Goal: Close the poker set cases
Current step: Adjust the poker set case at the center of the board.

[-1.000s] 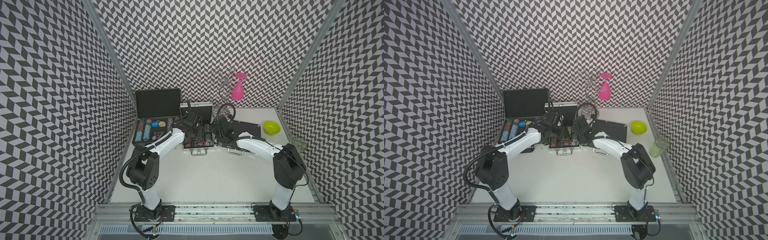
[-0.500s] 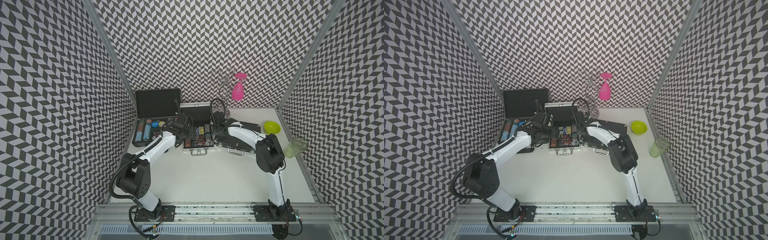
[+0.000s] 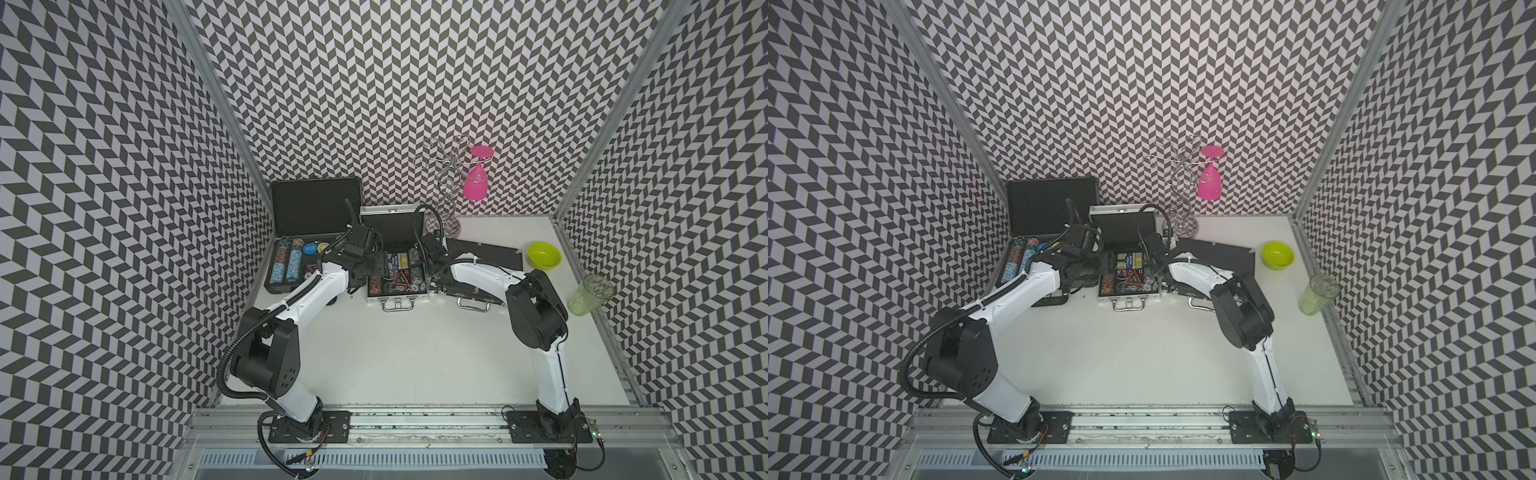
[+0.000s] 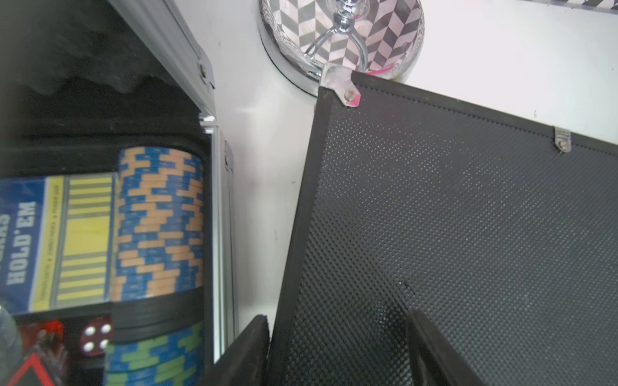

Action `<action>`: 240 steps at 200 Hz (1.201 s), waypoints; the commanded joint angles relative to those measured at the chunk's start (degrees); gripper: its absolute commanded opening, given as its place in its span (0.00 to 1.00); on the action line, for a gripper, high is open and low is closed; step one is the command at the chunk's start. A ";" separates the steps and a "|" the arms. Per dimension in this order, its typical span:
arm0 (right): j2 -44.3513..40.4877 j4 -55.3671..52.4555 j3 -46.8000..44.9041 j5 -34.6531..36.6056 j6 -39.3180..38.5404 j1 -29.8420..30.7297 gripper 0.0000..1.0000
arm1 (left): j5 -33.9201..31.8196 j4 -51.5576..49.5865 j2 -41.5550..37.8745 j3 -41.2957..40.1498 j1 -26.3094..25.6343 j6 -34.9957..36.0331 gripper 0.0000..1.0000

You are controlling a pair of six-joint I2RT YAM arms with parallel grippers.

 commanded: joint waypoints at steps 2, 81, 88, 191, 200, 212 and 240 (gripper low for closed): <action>-0.43 -7.33 -6.97 -1.29 -1.97 -1.69 0.64 | -1.07 0.90 -1.02 0.50 0.37 0.02 0.70; -6.15 -5.95 -10.26 -1.31 -5.35 -1.97 0.71 | -0.63 0.90 -0.97 0.66 0.30 -0.03 0.70; -6.55 -6.55 -9.63 -1.28 -5.31 -1.97 0.72 | -0.54 0.90 -0.99 0.55 0.28 -0.04 0.70; -33.44 9.40 -30.57 -22.76 36.77 -8.23 0.84 | 0.16 1.08 -0.75 0.61 0.20 -0.49 0.70; -36.17 12.33 -35.05 -22.98 40.72 -8.57 0.84 | 0.19 1.14 -0.69 0.70 0.10 -0.50 0.70; -39.01 15.91 -40.67 -22.14 45.72 -8.79 0.84 | 0.16 1.16 -0.61 0.83 -0.03 -0.38 0.70; -41.47 22.38 -48.62 -26.22 53.30 -9.90 0.84 | 0.16 0.90 -0.17 1.57 -0.41 -0.02 0.70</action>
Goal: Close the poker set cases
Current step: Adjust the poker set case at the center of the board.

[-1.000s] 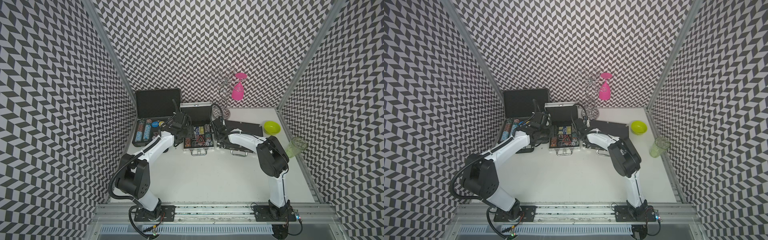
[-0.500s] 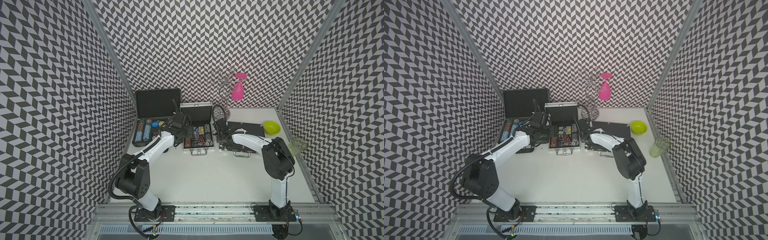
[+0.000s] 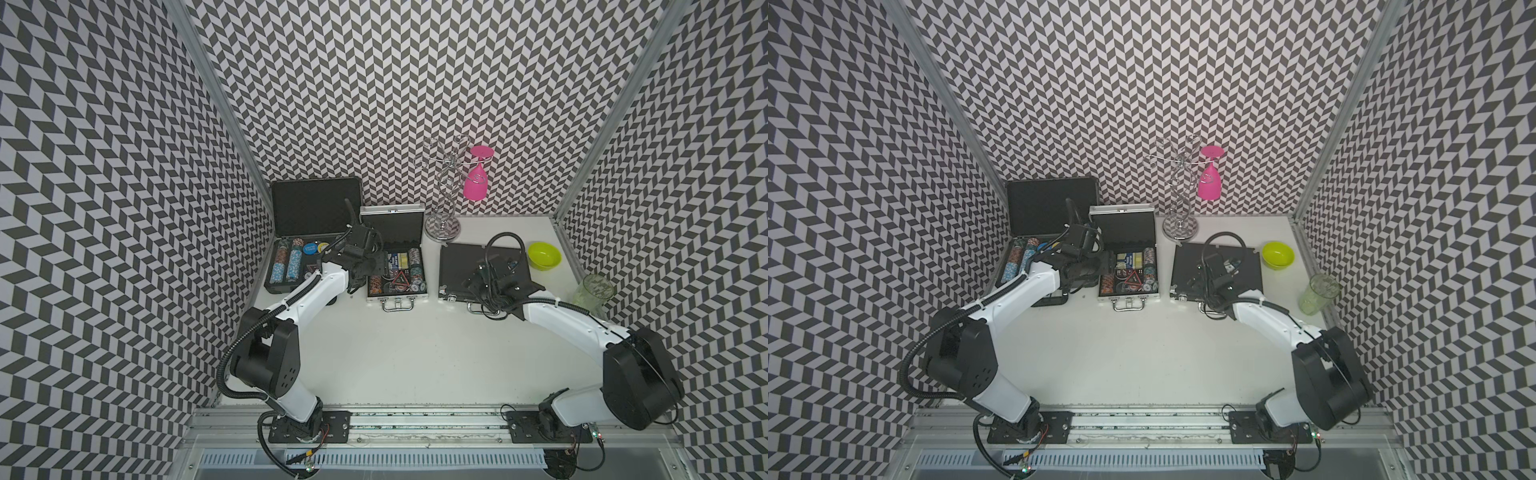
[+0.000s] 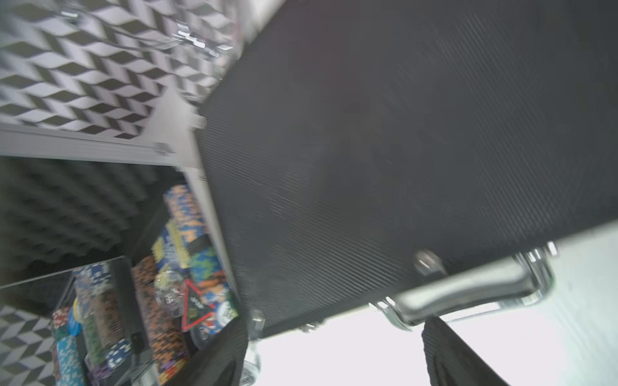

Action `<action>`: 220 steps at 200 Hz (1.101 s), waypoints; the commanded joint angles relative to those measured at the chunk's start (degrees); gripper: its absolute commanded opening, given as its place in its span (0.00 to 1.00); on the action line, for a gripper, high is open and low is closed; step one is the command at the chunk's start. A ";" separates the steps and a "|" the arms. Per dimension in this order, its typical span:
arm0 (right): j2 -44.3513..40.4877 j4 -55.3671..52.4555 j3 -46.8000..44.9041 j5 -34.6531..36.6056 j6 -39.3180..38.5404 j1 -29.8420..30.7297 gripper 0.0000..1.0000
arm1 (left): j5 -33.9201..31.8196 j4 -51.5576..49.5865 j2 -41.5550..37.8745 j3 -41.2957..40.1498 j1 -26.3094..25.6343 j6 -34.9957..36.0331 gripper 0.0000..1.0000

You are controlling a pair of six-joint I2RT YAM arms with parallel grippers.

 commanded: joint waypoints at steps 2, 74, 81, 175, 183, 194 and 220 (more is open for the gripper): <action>-1.70 9.57 -4.55 -5.20 12.45 -1.01 0.84 | -0.08 0.70 -0.16 1.58 -0.40 -0.03 0.70; -1.14 15.31 -9.43 1.06 20.27 -2.95 0.82 | -0.47 0.48 0.96 3.47 -1.32 0.49 0.70; -1.07 16.63 -9.92 1.53 20.59 -3.14 0.82 | -0.59 0.27 1.19 3.70 -1.32 0.58 0.70; 5.22 22.62 -9.33 2.28 18.03 -7.45 0.65 | -1.02 0.65 2.30 3.75 -1.42 1.02 0.70; 5.88 23.22 -9.47 1.46 18.14 -7.87 0.64 | -1.20 0.57 2.32 3.67 -1.42 1.15 0.70; 6.47 24.32 -9.92 0.39 18.19 -8.46 0.62 | -1.39 0.57 2.26 3.60 -1.44 1.16 0.70; 7.85 24.93 -9.71 -0.31 18.14 -9.57 0.58 | -1.57 0.53 1.91 3.56 -1.39 1.20 0.70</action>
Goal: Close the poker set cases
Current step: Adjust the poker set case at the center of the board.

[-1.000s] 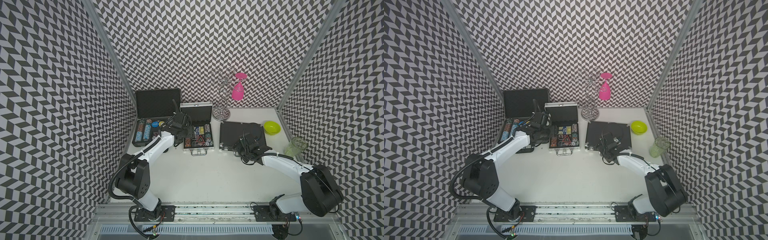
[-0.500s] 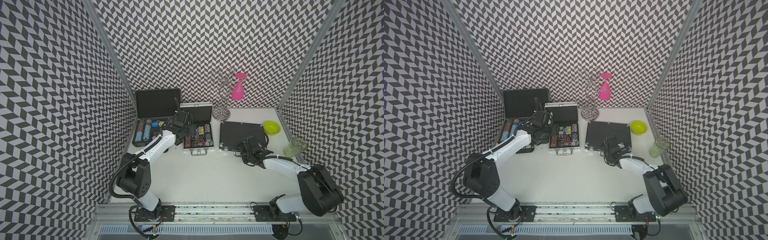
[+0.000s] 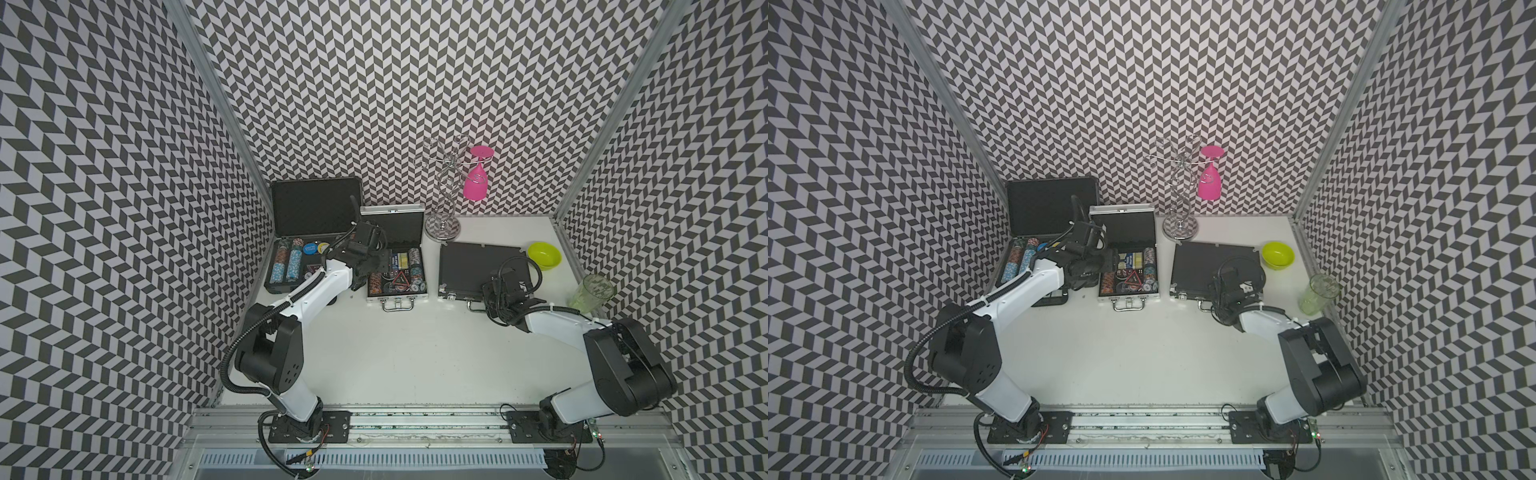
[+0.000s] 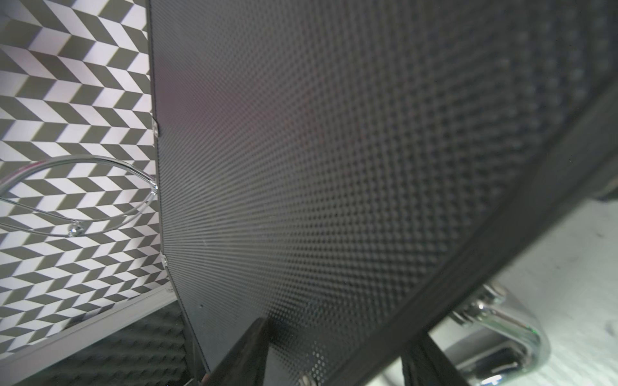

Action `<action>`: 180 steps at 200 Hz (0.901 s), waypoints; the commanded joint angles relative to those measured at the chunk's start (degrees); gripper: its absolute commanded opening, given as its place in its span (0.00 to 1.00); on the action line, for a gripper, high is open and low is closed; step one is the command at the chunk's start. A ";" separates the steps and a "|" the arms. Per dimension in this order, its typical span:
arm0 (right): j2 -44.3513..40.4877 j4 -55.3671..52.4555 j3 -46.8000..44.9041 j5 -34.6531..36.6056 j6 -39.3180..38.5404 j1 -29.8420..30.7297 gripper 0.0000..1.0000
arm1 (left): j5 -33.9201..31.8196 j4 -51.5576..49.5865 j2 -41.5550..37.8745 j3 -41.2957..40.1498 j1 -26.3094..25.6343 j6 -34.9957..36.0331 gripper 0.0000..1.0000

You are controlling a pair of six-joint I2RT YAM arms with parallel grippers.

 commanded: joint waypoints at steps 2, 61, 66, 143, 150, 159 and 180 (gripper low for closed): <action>3.12 3.22 0.27 -0.64 -0.55 -1.71 0.58 | -1.11 0.53 0.08 1.02 -0.29 0.08 0.70; 5.16 3.14 1.81 -0.51 -1.65 -3.55 0.55 | -1.55 0.46 -0.17 0.80 -0.30 0.19 0.70; 5.49 3.18 2.11 -0.62 -1.66 -3.69 0.55 | -1.64 0.46 -0.15 0.80 -0.25 0.22 0.70; 6.75 0.97 6.65 -2.19 -8.23 -6.89 0.57 | -2.34 0.19 -0.85 -0.58 -0.14 0.67 0.70; 6.34 0.54 7.02 -2.35 -9.14 -7.02 0.58 | -2.21 0.28 -0.94 -0.76 -0.12 0.54 0.70; 5.78 0.45 7.11 -3.02 -10.15 -7.02 0.60 | -2.18 0.37 -0.94 -0.87 -0.13 0.48 0.70; 4.27 0.28 7.80 -4.53 -13.89 -6.75 0.61 | -1.99 0.28 -0.83 -0.71 -0.13 0.40 0.70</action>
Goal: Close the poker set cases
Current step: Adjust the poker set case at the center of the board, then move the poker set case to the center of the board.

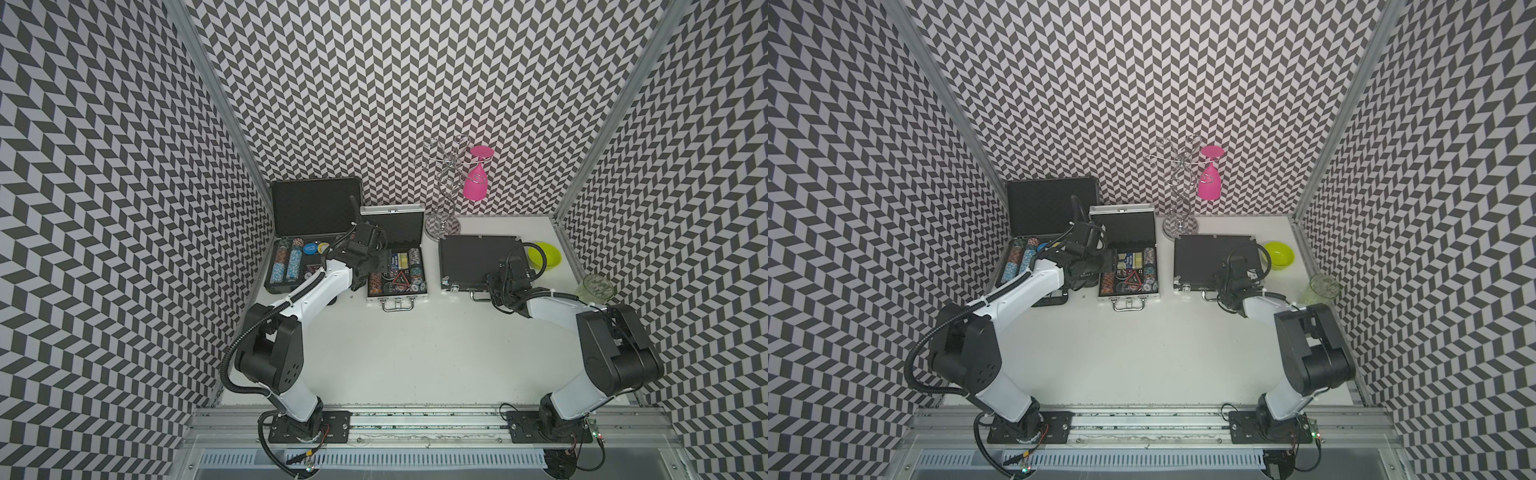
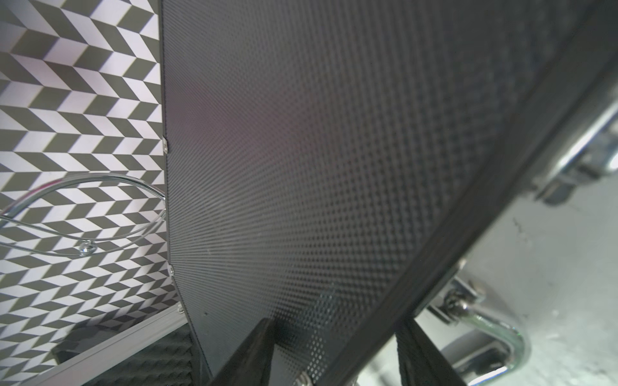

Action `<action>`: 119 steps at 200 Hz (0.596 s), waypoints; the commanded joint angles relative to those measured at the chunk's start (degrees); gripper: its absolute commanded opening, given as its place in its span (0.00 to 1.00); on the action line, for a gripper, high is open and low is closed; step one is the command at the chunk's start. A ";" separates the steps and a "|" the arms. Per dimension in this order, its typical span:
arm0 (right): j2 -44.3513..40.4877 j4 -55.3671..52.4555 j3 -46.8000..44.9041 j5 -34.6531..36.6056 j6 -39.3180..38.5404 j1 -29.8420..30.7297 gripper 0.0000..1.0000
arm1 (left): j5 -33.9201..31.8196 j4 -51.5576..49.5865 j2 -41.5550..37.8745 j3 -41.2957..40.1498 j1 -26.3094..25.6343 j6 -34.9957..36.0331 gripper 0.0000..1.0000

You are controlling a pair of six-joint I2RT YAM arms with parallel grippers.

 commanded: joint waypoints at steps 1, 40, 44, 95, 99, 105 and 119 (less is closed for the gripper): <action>-1.46 -0.48 1.77 0.31 -5.81 -0.35 0.61 | -0.90 0.26 -0.84 -0.33 -0.09 0.04 0.70; -5.01 -10.34 9.70 5.32 -20.58 5.46 0.62 | -1.74 -1.27 -1.86 -0.47 0.67 -0.09 0.70; -5.28 -10.93 10.45 5.14 -22.31 6.14 0.62 | -1.85 -1.36 -2.16 -0.62 0.78 -0.16 0.70; -5.06 -18.23 15.92 0.82 -37.36 15.55 0.58 | -1.05 -1.52 -5.16 -6.29 1.09 -1.68 0.70; -4.63 -18.21 16.25 0.67 -37.84 16.55 0.58 | -0.99 -1.53 -5.17 -6.73 1.12 -1.82 0.70; -3.72 -18.72 17.12 0.82 -38.28 17.76 0.58 | -0.90 -1.53 -5.12 -7.31 1.12 -1.98 0.70; -0.60 -19.65 19.67 1.22 -39.66 20.49 0.58 | -0.90 -1.63 -5.13 -8.52 1.17 -2.38 0.70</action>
